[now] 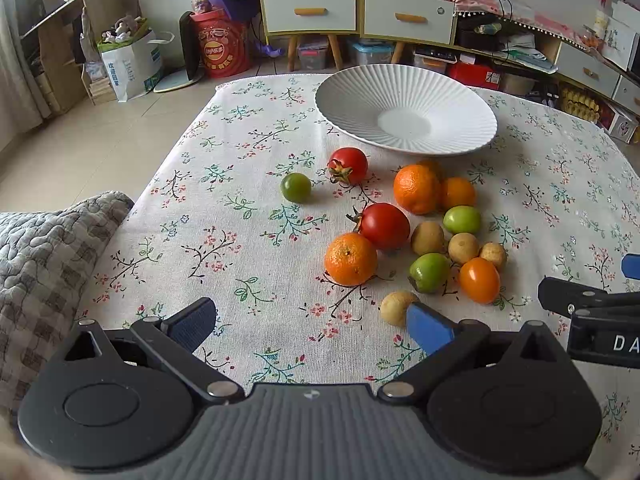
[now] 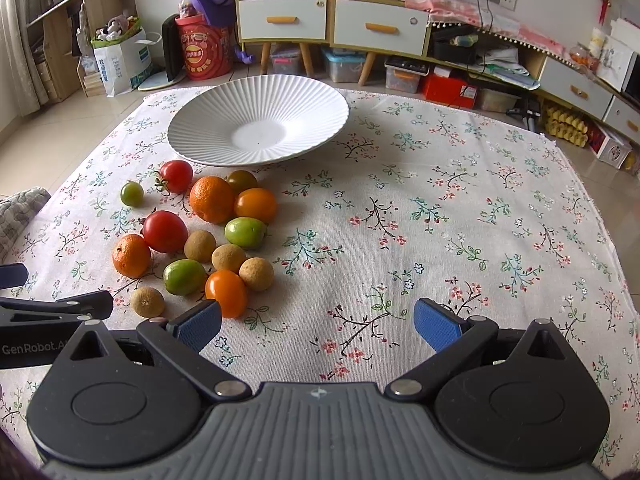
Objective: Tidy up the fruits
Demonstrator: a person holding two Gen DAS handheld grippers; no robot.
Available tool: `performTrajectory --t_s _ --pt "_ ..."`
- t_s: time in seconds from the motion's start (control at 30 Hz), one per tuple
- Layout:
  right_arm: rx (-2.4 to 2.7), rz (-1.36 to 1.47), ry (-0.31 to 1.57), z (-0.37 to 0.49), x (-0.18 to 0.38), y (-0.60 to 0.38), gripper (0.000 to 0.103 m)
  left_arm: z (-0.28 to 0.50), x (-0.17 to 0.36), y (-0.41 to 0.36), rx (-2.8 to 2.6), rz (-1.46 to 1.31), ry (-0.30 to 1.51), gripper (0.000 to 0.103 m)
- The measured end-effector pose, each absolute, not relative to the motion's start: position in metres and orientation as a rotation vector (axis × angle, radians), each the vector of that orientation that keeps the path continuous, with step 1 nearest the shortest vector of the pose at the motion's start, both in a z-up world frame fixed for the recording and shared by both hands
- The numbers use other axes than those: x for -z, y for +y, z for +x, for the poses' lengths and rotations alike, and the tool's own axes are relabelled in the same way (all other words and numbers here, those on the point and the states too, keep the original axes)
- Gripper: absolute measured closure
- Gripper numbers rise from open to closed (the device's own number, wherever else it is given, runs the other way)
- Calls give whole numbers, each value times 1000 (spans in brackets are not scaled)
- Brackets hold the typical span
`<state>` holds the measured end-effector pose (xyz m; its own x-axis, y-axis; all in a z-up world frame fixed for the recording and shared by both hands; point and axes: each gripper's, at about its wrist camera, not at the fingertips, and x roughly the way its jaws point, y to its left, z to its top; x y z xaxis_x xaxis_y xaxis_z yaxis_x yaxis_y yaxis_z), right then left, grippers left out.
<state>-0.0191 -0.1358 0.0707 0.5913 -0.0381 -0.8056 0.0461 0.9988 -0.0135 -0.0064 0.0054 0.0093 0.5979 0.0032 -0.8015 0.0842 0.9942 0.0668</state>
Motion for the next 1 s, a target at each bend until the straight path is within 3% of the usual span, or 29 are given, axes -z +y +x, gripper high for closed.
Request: performTrajectory --t_s 1.0 --pt "12 4 879 -13 -83 -147 1 3 -28 11 109 133 834 4"
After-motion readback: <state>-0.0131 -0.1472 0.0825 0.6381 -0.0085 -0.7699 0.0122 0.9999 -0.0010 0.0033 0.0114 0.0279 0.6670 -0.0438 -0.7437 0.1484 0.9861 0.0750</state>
